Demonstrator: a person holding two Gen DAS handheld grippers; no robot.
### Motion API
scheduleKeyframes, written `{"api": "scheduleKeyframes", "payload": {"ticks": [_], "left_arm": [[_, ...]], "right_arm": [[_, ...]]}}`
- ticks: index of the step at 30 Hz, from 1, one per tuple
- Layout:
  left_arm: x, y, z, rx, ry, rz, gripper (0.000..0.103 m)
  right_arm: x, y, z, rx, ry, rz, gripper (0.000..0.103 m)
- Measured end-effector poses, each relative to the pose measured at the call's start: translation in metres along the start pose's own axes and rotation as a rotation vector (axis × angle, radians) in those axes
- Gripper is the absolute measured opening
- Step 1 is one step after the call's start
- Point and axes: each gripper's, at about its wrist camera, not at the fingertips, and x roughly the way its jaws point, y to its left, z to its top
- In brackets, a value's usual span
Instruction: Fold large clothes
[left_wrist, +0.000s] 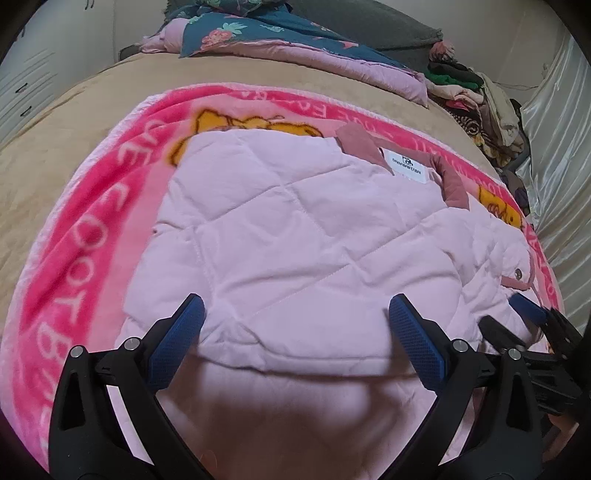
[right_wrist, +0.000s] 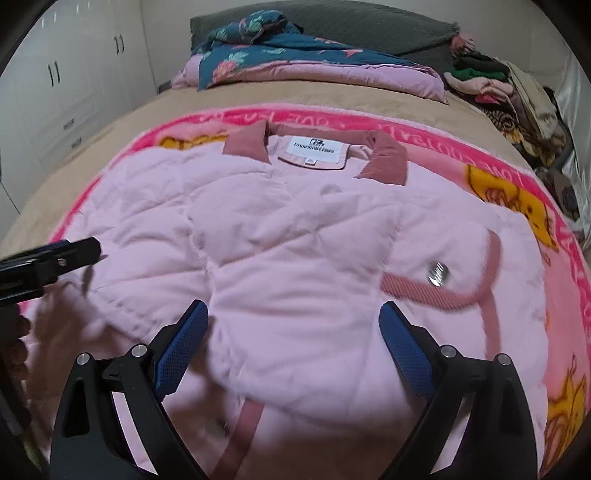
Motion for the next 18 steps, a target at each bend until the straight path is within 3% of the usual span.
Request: {"api": "scheduleKeyframes", "payload": {"ticks": [18], "left_arm": [[-0.056, -0.011, -0.011, 0.014, -0.083, -0.013, 0.094]], "right_arm": [[-0.088, -0.009, -0.028, 0.069, -0.114, -0.005, 0.098]]}}
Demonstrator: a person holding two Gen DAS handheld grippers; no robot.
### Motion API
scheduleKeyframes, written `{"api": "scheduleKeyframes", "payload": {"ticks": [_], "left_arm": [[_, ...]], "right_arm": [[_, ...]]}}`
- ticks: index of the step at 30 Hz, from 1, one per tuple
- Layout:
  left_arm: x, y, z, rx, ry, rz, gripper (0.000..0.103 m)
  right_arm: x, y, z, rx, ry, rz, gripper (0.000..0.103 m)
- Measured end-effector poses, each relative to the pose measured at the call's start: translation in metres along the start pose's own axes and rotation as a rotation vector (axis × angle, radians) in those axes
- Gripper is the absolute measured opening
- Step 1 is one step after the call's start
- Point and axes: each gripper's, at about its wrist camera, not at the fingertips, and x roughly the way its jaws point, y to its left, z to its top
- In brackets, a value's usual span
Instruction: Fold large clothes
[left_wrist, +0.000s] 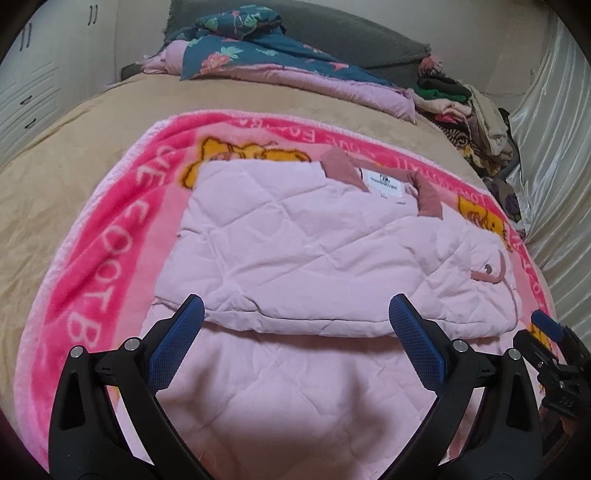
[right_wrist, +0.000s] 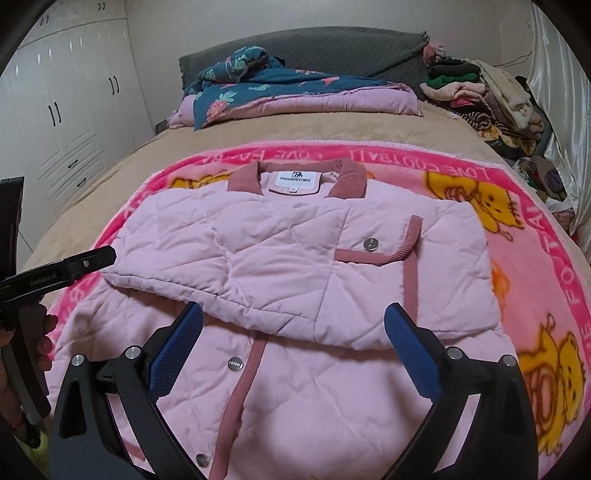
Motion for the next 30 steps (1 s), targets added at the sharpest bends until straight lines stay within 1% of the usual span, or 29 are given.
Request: {"api": "scheduleKeyframes", "payload": {"ticks": [3, 6, 9, 12, 16, 20, 30], "left_arm": [[-0.014, 0.0, -0.001, -0.003, -0.028, -0.014, 0.094], [-0.03, -0.006, -0.009, 0.023, -0.055, -0.005, 0.094], [-0.043, -0.01, -0.016, 0.05, -0.076, -0.012, 0.094], [-0.051, -0.01, -0.019, 0.054, -0.086, 0.001, 0.094], [-0.061, -0.006, -0.025, 0.039, -0.092, -0.002, 0.094], [-0.07, -0.005, -0.034, 0.041, -0.092, 0.0, 0.094], [-0.097, -0.005, -0.045, 0.049, -0.115, 0.006, 0.094]], "right_arm": [[-0.013, 0.0, -0.001, 0.003, -0.016, -0.003, 0.098], [-0.026, 0.0, -0.002, 0.008, -0.033, -0.007, 0.098], [-0.037, 0.0, -0.004, 0.019, -0.059, -0.003, 0.098], [-0.045, 0.001, -0.008, 0.032, -0.064, -0.003, 0.098], [-0.056, 0.001, -0.012, 0.037, -0.073, -0.002, 0.098], [-0.07, 0.001, -0.017, 0.044, -0.092, -0.003, 0.098], [-0.101, -0.003, -0.025, 0.071, -0.138, 0.001, 0.099]]}}
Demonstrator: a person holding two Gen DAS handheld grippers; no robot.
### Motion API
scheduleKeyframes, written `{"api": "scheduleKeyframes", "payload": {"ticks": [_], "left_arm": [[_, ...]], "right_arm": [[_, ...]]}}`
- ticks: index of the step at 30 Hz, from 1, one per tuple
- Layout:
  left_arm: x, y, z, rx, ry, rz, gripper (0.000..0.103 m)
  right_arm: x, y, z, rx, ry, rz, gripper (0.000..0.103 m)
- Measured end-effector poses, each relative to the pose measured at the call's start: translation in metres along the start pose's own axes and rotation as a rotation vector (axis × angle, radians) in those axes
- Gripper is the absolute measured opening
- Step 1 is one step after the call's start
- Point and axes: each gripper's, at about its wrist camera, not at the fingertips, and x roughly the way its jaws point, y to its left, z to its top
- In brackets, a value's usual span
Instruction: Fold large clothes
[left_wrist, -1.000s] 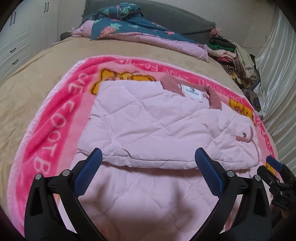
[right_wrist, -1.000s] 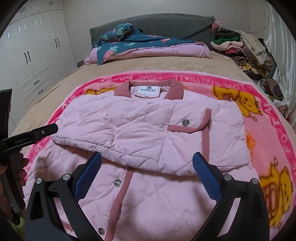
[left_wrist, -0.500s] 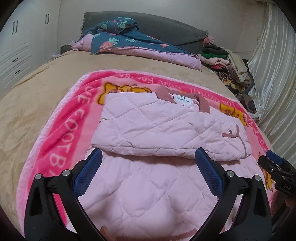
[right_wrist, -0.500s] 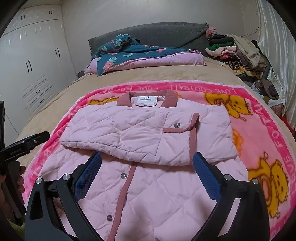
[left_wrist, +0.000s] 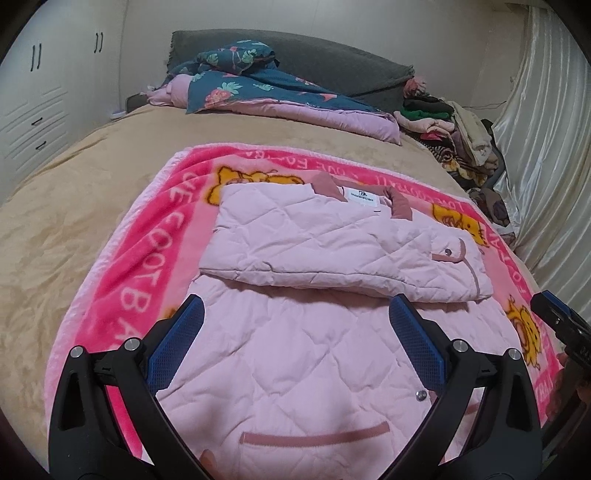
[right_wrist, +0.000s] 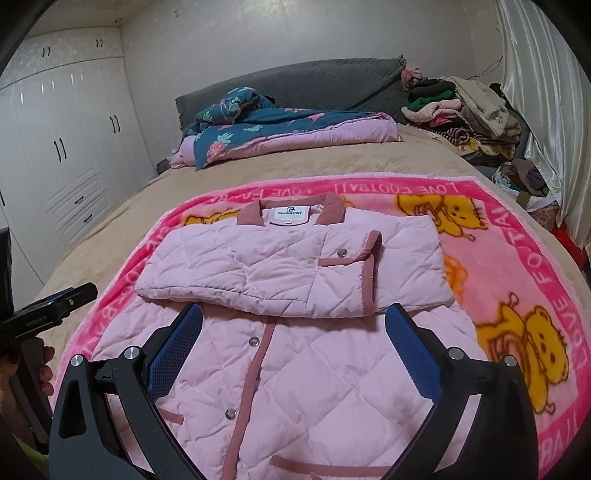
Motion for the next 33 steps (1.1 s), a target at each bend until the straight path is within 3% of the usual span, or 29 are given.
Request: {"api": "scheduleKeyframes", "payload": {"ticks": [19, 33], "left_arm": [[-0.058, -0.007, -0.012, 0.018, -0.068, 0.018, 0.094], [-0.078, -0.009, -0.035, 0.012, -0.065, 0.01, 0.094]], "right_arm": [[-0.066, 0.001, -0.003, -0.012, -0.086, -0.02, 0.099], [-0.1, -0.006, -0.018, -0.029, -0.103, -0.028, 0.099]]}}
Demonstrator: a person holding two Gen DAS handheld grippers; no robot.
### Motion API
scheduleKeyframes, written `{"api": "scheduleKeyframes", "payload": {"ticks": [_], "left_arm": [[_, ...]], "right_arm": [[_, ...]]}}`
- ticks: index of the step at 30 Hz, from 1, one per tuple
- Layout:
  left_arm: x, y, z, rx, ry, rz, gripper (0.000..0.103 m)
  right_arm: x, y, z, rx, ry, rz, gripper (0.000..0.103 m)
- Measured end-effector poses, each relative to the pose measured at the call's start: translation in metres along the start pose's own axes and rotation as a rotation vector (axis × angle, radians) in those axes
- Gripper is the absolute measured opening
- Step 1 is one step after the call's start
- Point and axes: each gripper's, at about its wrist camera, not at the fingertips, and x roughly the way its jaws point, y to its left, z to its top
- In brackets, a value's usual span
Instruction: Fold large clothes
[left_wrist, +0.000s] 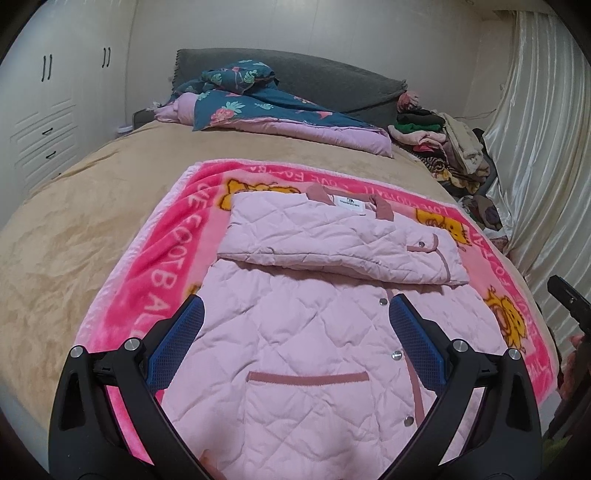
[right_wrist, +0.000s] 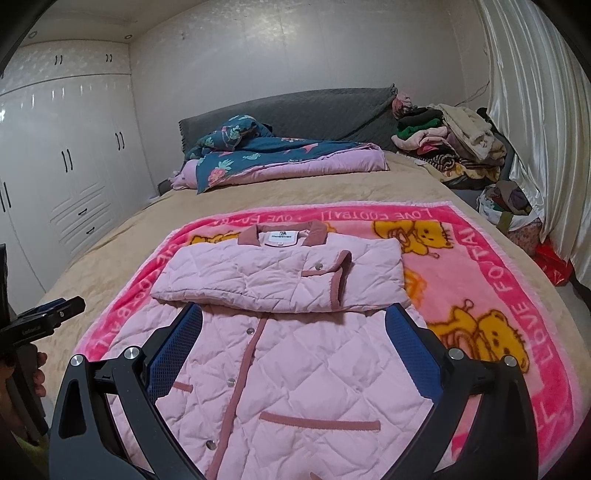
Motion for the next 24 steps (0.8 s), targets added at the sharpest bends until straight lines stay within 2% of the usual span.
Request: {"api": "scheduleKeyframes", "payload": {"ticks": [11, 24], "left_arm": [[-0.012, 0.008, -0.017, 0.012, 0.006, 0.017, 0.094], [-0.006, 0.028, -0.046, 0.023, 0.068, 0.073, 0.094]], "right_arm": [[-0.014, -0.007, -0.017, -0.017, 0.017, -0.021, 0.099], [-0.022, -0.026, -0.039, -0.019, 0.048, -0.048, 0.099]]}}
